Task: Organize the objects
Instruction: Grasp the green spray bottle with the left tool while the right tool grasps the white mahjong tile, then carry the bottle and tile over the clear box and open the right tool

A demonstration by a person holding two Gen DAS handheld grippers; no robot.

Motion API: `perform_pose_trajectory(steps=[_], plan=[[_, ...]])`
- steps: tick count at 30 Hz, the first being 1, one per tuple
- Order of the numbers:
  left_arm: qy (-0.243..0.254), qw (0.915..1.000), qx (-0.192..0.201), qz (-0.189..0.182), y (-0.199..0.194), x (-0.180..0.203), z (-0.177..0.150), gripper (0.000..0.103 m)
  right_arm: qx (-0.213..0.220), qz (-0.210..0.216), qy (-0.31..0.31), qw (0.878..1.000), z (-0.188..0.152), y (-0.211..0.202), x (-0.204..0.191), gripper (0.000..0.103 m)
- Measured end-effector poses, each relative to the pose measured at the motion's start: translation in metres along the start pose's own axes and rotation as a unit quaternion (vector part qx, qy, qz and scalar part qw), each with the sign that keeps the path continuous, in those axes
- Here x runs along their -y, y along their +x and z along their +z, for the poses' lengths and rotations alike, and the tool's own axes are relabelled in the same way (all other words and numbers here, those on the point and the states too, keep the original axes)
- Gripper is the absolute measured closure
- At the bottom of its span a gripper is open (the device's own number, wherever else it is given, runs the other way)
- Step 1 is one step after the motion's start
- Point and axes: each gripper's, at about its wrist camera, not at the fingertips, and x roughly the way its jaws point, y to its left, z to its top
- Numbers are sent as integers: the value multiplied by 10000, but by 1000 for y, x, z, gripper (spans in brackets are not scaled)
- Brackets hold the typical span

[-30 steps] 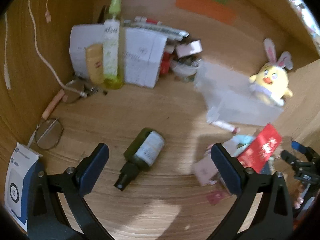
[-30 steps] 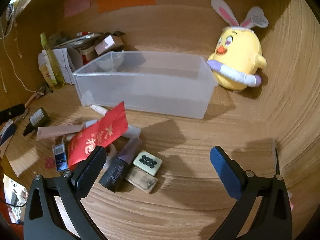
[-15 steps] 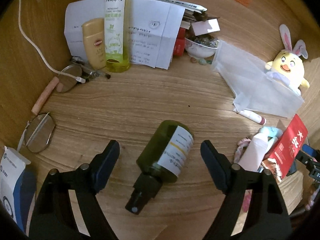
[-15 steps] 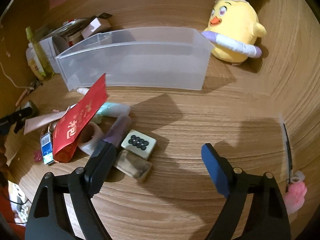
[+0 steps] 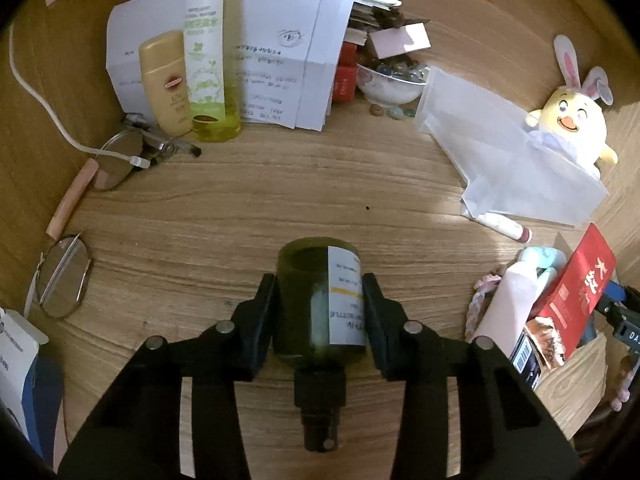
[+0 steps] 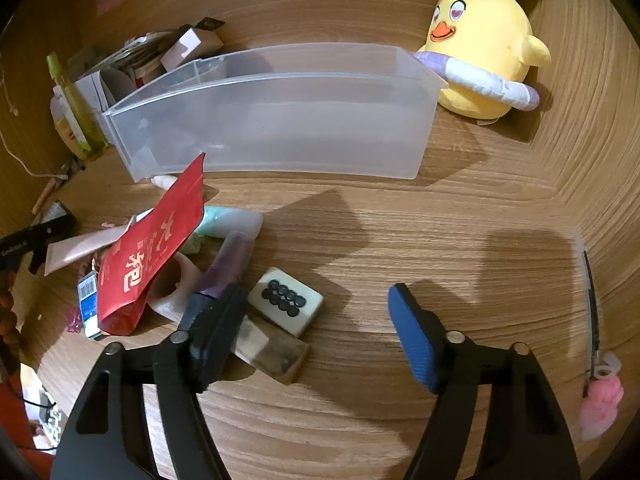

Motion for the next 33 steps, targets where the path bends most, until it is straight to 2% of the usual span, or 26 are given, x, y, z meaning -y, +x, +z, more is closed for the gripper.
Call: perform_pose_trajectory(steps=[2, 4, 8, 10, 11, 17, 33], plan=[[-20, 10000, 44, 11, -1, 0, 0, 62, 8, 39, 8, 10000, 0, 0, 2, 43], [-58, 9999, 85, -9, -3, -1, 1, 62, -15, 45, 0, 10000, 0, 2, 4, 56], [-116, 9998, 170, -6, -6, 0, 4, 62, -67, -51, -17, 10000, -2, 7, 7, 66], [-113, 9996, 260, 16, -11, 2, 5, 62, -60, -28, 23, 10000, -1, 6, 8, 78], [-97, 9995, 313, 25, -13, 4, 6, 62, -53, -20, 52, 10000, -1, 6, 8, 80], [42, 9980, 628, -31, -30, 20, 14, 62, 173, -108, 69, 9998, 4, 0, 9, 80], [318, 9909, 1258, -346, -65, 71, 38, 62, 939, 28, 34, 9956, 36, -34, 13, 80]])
